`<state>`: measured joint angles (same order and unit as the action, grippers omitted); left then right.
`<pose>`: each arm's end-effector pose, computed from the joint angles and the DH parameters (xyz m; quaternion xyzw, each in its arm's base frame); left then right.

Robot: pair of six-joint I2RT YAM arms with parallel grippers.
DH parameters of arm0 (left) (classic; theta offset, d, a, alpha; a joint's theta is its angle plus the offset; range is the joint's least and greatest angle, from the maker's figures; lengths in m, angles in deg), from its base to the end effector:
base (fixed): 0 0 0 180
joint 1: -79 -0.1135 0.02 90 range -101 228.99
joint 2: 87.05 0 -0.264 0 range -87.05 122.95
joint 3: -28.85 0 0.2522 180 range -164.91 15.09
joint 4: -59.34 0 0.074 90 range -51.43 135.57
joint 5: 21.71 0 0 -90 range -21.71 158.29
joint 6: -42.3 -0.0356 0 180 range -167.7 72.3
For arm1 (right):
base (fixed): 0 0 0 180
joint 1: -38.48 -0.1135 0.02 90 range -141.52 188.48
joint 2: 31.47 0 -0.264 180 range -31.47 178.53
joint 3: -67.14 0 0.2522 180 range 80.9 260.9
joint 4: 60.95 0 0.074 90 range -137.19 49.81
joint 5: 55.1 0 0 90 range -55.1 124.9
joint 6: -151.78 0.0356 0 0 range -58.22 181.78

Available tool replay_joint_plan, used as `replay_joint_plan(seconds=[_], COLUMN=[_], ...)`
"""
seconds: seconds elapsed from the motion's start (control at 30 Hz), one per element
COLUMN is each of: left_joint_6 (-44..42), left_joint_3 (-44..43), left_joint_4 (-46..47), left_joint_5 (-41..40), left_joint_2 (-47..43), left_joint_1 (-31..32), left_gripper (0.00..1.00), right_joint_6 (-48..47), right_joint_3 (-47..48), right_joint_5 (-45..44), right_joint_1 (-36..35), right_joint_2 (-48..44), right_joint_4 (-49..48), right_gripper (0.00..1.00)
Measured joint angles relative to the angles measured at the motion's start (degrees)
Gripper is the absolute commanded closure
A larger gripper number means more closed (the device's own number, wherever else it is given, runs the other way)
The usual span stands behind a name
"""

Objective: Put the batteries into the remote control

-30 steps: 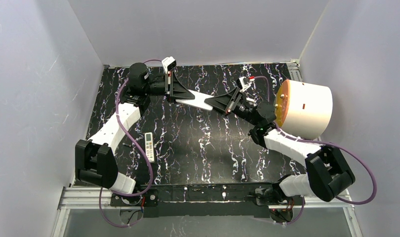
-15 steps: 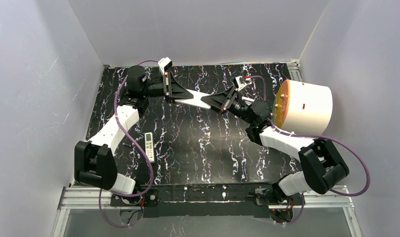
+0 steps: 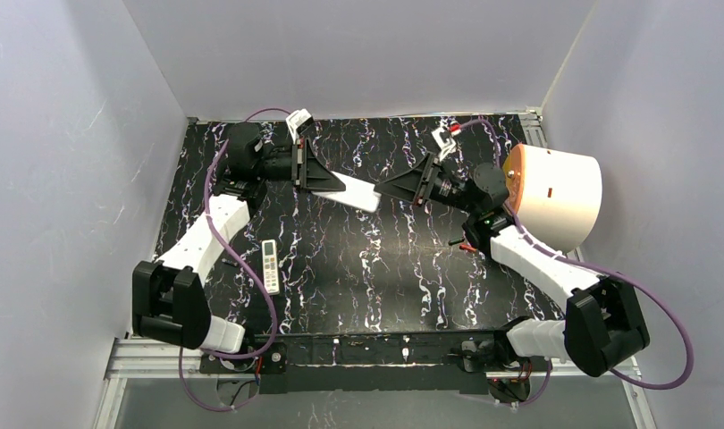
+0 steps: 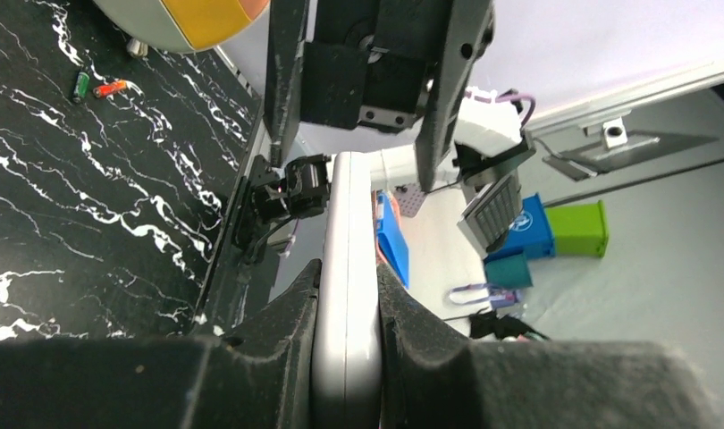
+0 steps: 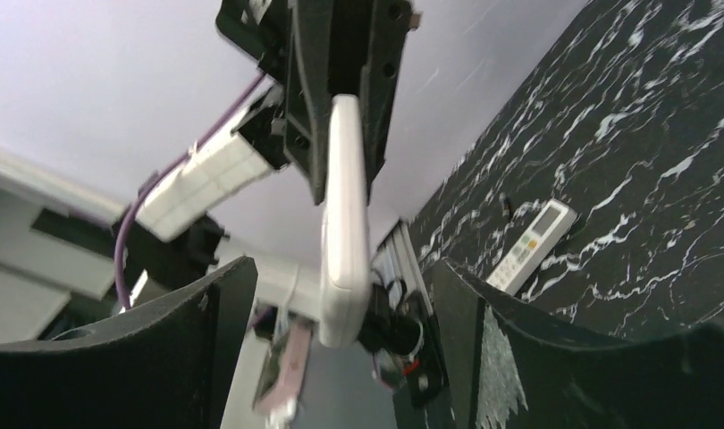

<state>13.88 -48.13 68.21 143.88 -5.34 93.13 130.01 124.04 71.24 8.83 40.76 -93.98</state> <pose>0.2979 -0.1106 0.3599 0.1942 0.6733 -0.6846 0.2007 0.2333 0.1571 0.3294 -0.0525 0.6122 0.6993 0.3652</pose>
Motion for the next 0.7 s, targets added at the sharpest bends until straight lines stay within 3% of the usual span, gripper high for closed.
replay_joint_plan(seconds=[0.23, 0.4, 0.57, 0.7], left_joint_6=[-5.95, -9.22, -12.37, -15.23], left_joint_3=[3.41, 5.40, 6.14, 6.21], left_joint_4=[-0.04, -0.22, -1.16, -3.34], left_joint_5=[2.89, 3.30, 3.28, 3.17], left_joint_2=[-3.28, -4.39, -5.46, -6.05], left_joint_1=[-0.42, -0.42, -0.42, -0.42], left_gripper=[1.00, 1.00, 1.00, 1.00], right_joint_6=[-20.15, -34.03, -42.45, -48.13], right_joint_3=[13.51, 20.46, 22.75, 25.99], right_joint_5=[13.18, 15.69, 16.98, 16.94], right_joint_1=[-0.42, -0.96, -2.49, -4.83], right_joint_2=[0.68, 3.85, 6.73, 7.91], right_joint_4=[21.57, 35.21, 45.22, 51.93], right_gripper=[0.21, 0.30, 0.31, 0.38])
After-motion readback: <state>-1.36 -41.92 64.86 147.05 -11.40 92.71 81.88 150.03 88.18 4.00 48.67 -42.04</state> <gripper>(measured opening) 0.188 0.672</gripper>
